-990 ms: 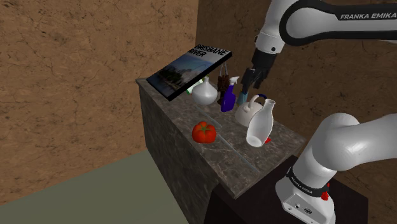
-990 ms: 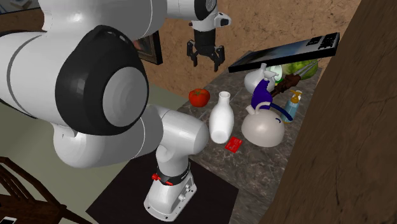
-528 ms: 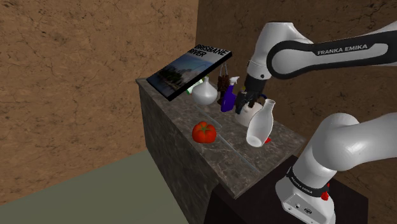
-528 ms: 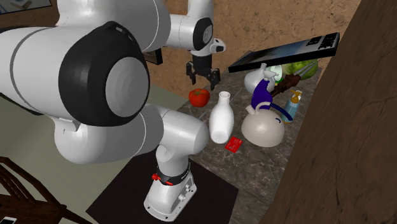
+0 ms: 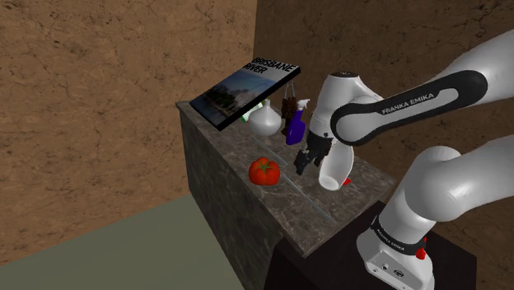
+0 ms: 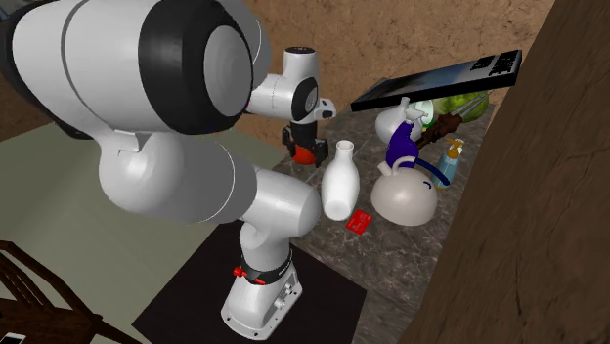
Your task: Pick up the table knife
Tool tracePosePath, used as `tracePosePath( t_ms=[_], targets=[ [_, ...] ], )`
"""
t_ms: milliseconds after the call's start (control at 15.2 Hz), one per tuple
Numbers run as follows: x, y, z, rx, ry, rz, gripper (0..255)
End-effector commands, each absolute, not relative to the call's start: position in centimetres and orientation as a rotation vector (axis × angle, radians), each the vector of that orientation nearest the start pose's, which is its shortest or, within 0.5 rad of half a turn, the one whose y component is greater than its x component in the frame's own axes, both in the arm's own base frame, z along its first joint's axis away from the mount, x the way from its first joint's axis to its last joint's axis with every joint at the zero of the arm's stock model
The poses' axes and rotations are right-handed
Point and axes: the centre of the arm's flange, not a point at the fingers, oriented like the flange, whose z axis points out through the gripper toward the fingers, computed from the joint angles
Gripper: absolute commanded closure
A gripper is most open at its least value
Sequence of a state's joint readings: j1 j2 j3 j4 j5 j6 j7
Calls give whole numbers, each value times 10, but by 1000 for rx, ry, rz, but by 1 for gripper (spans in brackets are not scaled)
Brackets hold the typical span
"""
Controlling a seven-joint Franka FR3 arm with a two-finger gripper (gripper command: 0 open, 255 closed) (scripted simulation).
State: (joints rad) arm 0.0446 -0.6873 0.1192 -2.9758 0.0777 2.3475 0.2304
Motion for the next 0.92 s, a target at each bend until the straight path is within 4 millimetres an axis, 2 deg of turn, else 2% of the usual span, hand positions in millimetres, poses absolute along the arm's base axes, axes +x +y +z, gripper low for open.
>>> tracePosePath(
  t_ms=[0,132,594,792,858],
  targets=[
    [300,45,309,-3138,247,-89,0],
    [299,49,283,-3137,266,-81,0],
    [299,49,246,-3137,266,-81,0],
    [299,49,243,-3137,266,-81,0],
    [300,49,243,-3137,266,-81,255]
  ],
)
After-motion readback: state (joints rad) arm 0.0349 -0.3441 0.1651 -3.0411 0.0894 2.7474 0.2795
